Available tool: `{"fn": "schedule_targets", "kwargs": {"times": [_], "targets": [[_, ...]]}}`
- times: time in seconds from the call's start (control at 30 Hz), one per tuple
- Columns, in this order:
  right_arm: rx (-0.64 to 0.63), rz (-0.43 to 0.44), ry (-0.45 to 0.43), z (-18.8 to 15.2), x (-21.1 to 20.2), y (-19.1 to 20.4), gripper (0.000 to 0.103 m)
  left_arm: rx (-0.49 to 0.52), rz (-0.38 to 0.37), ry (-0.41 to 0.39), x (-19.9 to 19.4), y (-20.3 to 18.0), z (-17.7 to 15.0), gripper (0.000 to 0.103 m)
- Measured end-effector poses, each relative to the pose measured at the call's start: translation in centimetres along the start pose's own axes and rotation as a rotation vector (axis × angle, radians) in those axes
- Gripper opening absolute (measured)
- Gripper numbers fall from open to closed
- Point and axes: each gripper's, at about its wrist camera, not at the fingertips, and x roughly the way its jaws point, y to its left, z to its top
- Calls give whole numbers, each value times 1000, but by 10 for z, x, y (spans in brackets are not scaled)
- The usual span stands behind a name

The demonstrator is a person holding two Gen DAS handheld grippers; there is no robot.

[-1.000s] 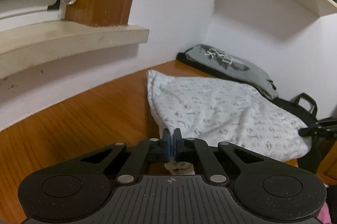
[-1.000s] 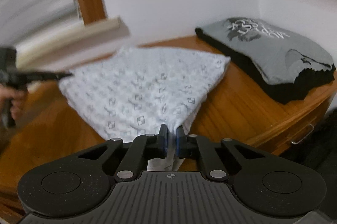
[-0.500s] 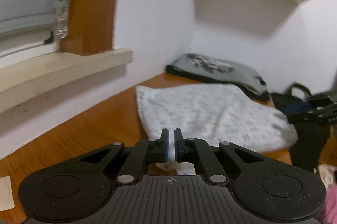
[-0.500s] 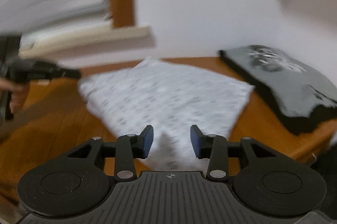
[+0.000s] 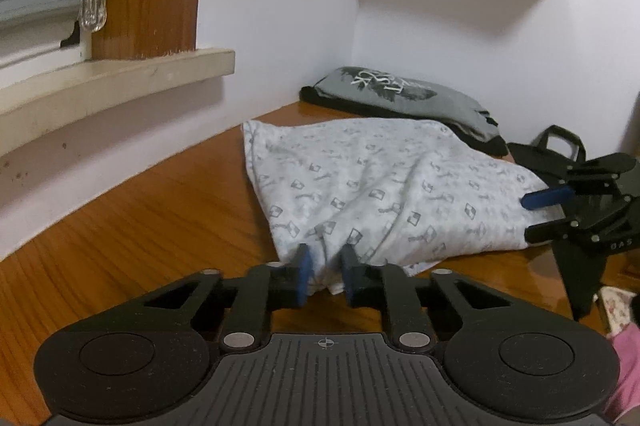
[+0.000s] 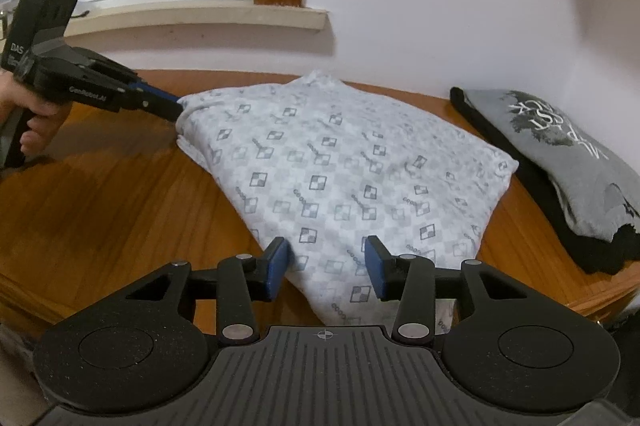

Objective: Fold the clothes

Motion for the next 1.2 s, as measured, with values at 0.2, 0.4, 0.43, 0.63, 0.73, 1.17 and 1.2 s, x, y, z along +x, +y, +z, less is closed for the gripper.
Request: {"fn": "schedule_targets", "kwargs": {"times": [0.2,0.4,0.43,0.63,0.73,1.17,1.2], "targets": [[-29,-1,27,-3,0,1,42,-30,84,-4,-11,14,4,2],[-5,6,17,-5,-3,-5,42,-74,109,-64,-31,32,7,0],[-3,7,15,-4,-4,-5,42,-73,104,-77,-34,31,9,0],[54,17,-71,11,-24,-18,42,-45,18,-53,-12,8,25,11],[104,-1,-106,20,-15,-26,43,-3,2,-16,14,-4,38,35],[91,5,-45,4,33,-37,43,16,-4,84,69,0,31,38],[88,5,-45,4,33,-36,43,21,-2,84,70,0,31,38]]}}
